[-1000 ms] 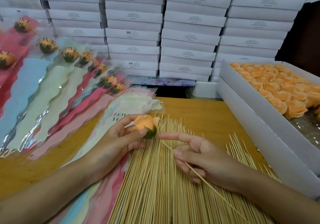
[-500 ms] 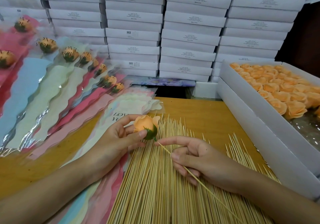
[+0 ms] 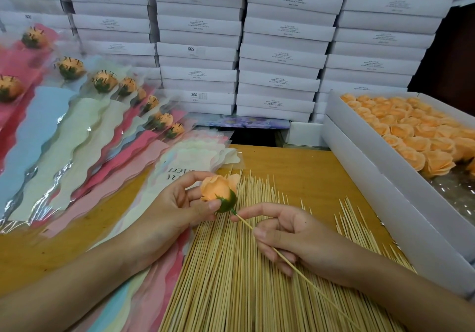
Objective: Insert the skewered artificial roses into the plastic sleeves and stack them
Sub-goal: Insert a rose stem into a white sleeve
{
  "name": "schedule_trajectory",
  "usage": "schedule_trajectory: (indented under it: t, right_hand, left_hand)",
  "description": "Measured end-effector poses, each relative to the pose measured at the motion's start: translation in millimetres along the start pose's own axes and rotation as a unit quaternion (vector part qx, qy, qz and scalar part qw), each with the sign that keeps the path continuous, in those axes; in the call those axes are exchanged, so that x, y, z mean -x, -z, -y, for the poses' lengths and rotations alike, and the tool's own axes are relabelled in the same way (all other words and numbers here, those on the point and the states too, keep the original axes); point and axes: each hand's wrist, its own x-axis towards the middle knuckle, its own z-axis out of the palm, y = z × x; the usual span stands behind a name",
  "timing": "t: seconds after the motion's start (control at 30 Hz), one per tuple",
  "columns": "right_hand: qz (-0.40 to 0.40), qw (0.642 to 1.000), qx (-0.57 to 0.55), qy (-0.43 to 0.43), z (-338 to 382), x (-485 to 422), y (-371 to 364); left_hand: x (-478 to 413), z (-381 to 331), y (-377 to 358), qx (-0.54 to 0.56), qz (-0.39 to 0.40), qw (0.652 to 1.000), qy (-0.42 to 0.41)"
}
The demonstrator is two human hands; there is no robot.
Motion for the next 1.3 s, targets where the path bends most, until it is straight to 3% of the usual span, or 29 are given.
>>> schedule_trajectory:
  t: [0.5, 0.9, 1.03, 1.1, 1.17, 1.23, 1.3]
  right_hand:
    - [-0.008, 0.999, -0.029, 0.015, 5.5, 1.4, -0.2]
    - [0.033, 0.997, -0.052, 0.040, 7.1, 2.6, 7.1]
    - [0.017, 0.998, -0.026, 0.047, 3.4, 1.4, 11.2]
    - [-0.004, 0.998, -0.022, 0.063, 1.0, 0.1, 14.1]
    - [-0.040, 0.996, -0.023, 0.082, -0.6, -1.2, 17.8]
    - [-0.087, 0.991, -0.026, 0.102, -2.0, -1.9, 22.0]
    - [-0.136, 0.983, -0.037, 0.118, -3.2, -2.3, 26.3]
  left_hand:
    - [-0.7, -2.1, -0.4, 0.016, -0.017, 1.000, 0.006]
    - [-18.8, -47.2, 40.2, 0.058, -0.193, 0.979, -0.026]
    - [-21.4, -53.5, 57.0, 0.058, -0.152, 0.987, 0.010]
    - [-21.8, -57.0, 63.3, -0.008, -0.122, 0.992, 0.030]
    - [-22.7, -54.2, 73.3, -0.183, -0.148, 0.971, 0.036]
    - [-23.9, -47.2, 85.8, -0.411, -0.180, 0.893, 0.026]
    - [-24.0, -36.9, 95.6, -0.548, -0.163, 0.820, 0.022]
